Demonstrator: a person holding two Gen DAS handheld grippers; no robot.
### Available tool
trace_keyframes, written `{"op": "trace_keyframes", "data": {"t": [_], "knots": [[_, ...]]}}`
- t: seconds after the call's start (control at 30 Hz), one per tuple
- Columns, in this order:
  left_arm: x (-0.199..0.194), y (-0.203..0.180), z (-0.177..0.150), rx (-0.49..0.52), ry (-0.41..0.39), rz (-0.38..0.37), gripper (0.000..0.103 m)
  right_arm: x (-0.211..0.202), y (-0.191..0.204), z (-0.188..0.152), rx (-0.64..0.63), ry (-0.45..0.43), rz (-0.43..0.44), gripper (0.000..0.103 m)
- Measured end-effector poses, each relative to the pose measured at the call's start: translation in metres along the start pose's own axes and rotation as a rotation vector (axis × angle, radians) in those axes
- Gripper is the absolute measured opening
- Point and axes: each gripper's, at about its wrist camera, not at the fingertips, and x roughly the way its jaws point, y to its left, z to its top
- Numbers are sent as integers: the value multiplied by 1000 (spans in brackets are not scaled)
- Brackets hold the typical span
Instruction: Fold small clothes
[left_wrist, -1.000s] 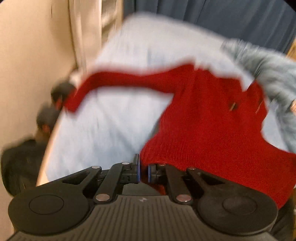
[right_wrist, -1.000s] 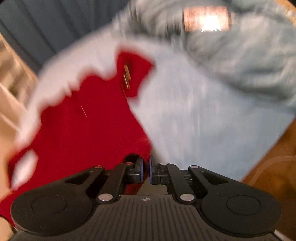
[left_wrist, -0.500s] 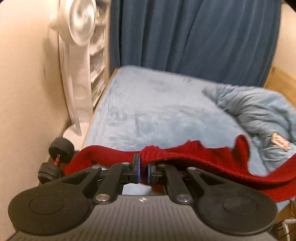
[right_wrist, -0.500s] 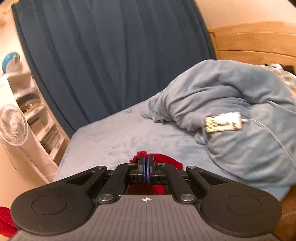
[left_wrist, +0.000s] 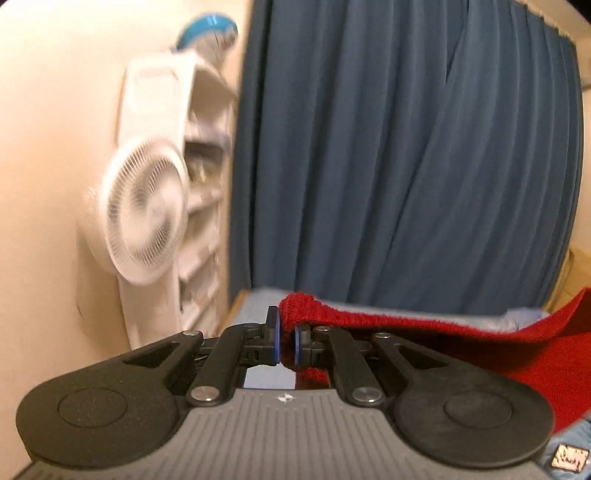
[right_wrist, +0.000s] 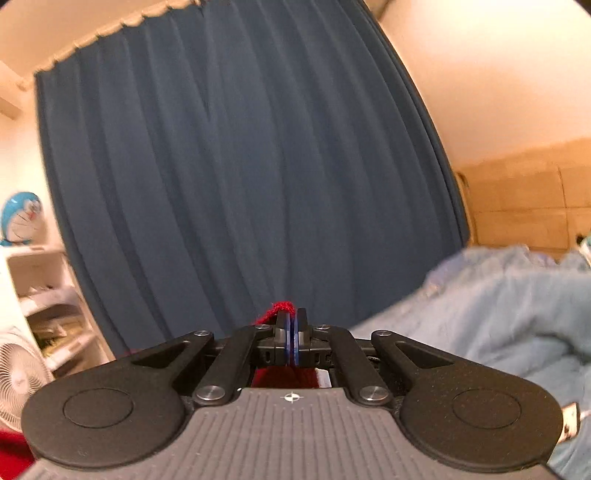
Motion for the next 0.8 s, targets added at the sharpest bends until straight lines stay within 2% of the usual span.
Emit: {"op": "trace_keyframes", "data": {"t": [0.07, 0.13, 0.17, 0.33, 0.47, 0.57, 0.63, 0.7, 0.8], "knots": [[-11, 5, -13, 13, -24, 12, 7, -22, -8, -7, -35, -25, 27, 1], [-16, 15, -44, 30, 26, 23, 7, -44, -24, -30, -45, 13, 53, 1], [-18, 20, -65, 50, 60, 30, 7, -53, -35, -50, -39, 61, 67, 1], [-24, 48, -225, 113, 351, 39, 7, -96, -93, -167, 9, 290, 25, 1], [-32, 63, -356, 134, 602, 38, 7, -138, -137, -268, 39, 510, -73, 1], [-31, 74, -431, 162, 730, 62, 7, -163, -160, -342, 42, 691, -159, 1], [-39, 74, -463, 202, 755, 95, 7, -176, -165, -382, 23, 775, -214, 1], [-49, 74, -483, 244, 735, 122, 7, -183, -165, -407, -13, 789, -246, 1], [-56, 79, -480, 228, 713, 111, 7, -198, -166, -406, 8, 769, -241, 1]]}}
